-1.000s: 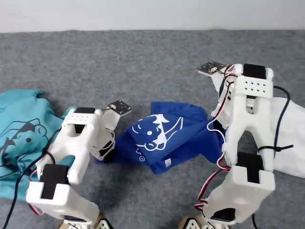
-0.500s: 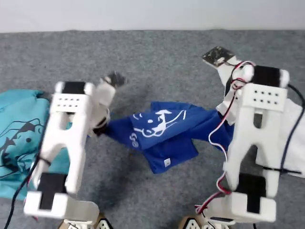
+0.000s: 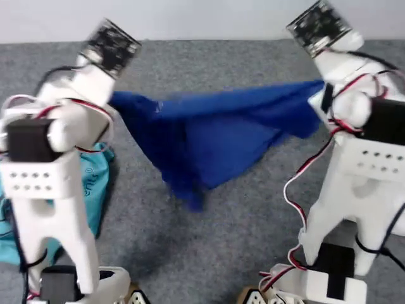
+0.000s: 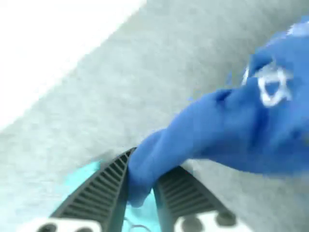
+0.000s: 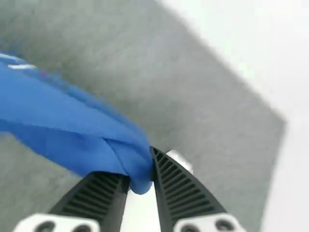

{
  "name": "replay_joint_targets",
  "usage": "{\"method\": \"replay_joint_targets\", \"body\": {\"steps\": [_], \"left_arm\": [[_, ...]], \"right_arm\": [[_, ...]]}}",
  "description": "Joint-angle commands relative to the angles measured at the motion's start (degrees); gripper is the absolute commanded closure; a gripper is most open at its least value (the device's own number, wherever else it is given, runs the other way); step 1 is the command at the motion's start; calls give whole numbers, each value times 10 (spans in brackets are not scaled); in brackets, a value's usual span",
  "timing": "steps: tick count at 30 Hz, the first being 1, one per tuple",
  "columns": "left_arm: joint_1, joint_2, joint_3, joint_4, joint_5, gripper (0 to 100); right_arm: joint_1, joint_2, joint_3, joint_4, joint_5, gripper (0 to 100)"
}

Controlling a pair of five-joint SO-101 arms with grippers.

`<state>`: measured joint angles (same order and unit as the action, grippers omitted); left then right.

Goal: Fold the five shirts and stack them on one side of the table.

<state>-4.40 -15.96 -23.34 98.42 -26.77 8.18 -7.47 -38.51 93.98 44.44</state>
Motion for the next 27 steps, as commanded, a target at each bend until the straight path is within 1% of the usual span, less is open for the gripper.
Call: {"method": "replay_joint_targets", "body": {"steps": [1,3,8,14,16,23,27], "left_arm": [[-47,-20,-90,4,4,986],[-58,-19,-129,6,4,986],[-60,-23,-196,8,4,986],[-55,-24,-246,22,2,986],[-49,-27,-258,22,2,986],[-8,-100,-219,22,1,986],[-12,-148,-166,22,1,986]], "right_arm": [[28,-28,-59,-29,-2,989],[33,-29,-79,-34,-1,989],[29,-29,-149,-34,-1,989],[29,-29,-246,-34,0,988],[29,-29,-285,-28,16,988],[33,-29,-384,-17,64,988],[33,-29,-431,58,87,988]]}}
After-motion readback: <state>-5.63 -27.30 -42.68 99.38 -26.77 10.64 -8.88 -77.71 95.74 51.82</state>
